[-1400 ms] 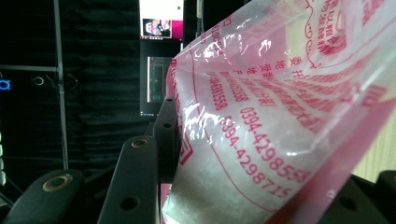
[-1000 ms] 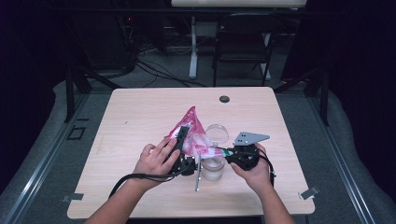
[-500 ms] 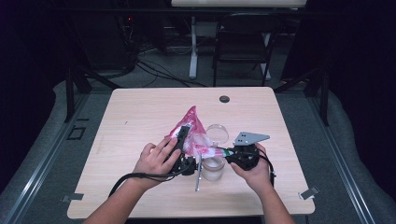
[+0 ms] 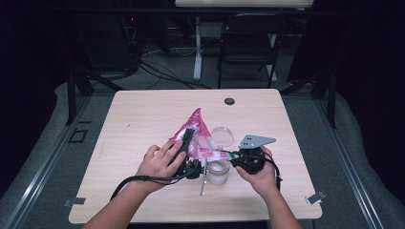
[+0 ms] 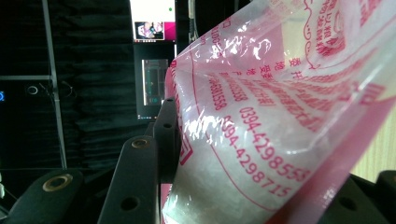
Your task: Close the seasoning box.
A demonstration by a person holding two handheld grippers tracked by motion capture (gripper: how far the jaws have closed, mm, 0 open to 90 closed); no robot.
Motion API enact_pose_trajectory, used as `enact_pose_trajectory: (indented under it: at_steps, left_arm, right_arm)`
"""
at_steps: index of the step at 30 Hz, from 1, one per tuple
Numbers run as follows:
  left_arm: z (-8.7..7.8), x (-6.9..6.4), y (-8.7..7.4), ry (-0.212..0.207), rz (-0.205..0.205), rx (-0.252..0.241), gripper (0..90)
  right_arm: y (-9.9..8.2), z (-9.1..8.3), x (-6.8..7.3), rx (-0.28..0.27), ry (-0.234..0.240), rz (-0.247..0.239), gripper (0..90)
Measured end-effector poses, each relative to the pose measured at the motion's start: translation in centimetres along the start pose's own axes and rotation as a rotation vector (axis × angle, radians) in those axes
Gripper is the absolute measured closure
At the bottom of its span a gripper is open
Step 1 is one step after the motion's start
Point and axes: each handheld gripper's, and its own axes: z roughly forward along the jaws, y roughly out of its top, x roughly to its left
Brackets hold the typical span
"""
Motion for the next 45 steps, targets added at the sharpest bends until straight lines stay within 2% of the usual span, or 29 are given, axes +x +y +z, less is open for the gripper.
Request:
enact_pose_trajectory:
  at_steps: [14,21,26,33,37,39,45]
  left_arm:
    - [0.0,0.21,0.08,-0.019,0.013,0.002,62.0]
    - [-0.01,0.22,0.21,-0.013,0.027,-0.006,62.0]
    - [0.05,0.22,0.32,-0.029,0.023,-0.001,62.1]
    - [0.18,0.2,0.36,-0.037,0.039,-0.004,62.8]
    - [0.24,0.27,0.24,-0.062,0.037,0.007,64.1]
    - [0.23,0.31,0.2,-0.052,0.041,0.003,64.4]
    - [0.24,0.36,0.11,-0.064,0.04,0.009,64.4]
  right_arm:
    - [0.0,-0.02,0.0,-0.001,0.0,-0.001,89.8]
    - [-0.02,-0.03,-0.05,0.001,-0.002,-0.001,89.8]
    - [-0.08,-0.02,-0.13,0.009,-0.001,0.002,89.9]
    - [-0.16,0.06,-0.23,0.019,-0.002,0.001,90.0]
    - [-0.21,0.17,-0.19,0.024,0.002,-0.001,90.0]
    - [-0.2,0.17,-0.18,0.029,0.004,-0.008,90.0]
    - [-0.2,0.27,-0.09,0.043,0.004,-0.019,90.0]
